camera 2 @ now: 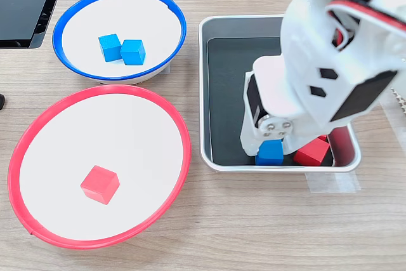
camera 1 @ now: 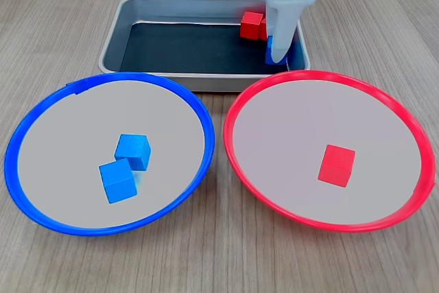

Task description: Move six blocks from tray to matching dishes

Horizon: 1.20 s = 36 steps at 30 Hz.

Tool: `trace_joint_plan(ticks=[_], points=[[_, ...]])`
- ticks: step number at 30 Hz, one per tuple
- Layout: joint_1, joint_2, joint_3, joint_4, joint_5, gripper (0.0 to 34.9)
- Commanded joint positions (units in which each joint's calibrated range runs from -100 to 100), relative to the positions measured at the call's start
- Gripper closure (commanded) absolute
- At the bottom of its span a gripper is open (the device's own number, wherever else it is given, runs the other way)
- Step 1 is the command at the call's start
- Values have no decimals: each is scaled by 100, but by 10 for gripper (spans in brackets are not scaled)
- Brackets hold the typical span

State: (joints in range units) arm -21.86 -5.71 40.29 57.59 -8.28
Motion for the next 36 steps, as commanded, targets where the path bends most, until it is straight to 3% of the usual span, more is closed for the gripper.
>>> trace_joint_plan(ticks=[1,3,6,11,13,17,26,27,28,30,34,36], points=[[-31,106,-447,114,-29,314],[45,123,-565,246,20,348],[346,55,-802,626,166,349],[1588,-5,-2167,1749,864,349],[2002,81,-2714,1872,1094,349],[2783,669,-3779,1385,1343,349],[3216,1744,-4461,601,1646,348],[3263,1778,-4452,519,1685,343],[3320,1804,-4425,428,1709,305],[3442,1812,-4361,279,1788,190],[3367,1514,-4106,296,1827,227],[3254,1232,-3815,337,1910,211]])
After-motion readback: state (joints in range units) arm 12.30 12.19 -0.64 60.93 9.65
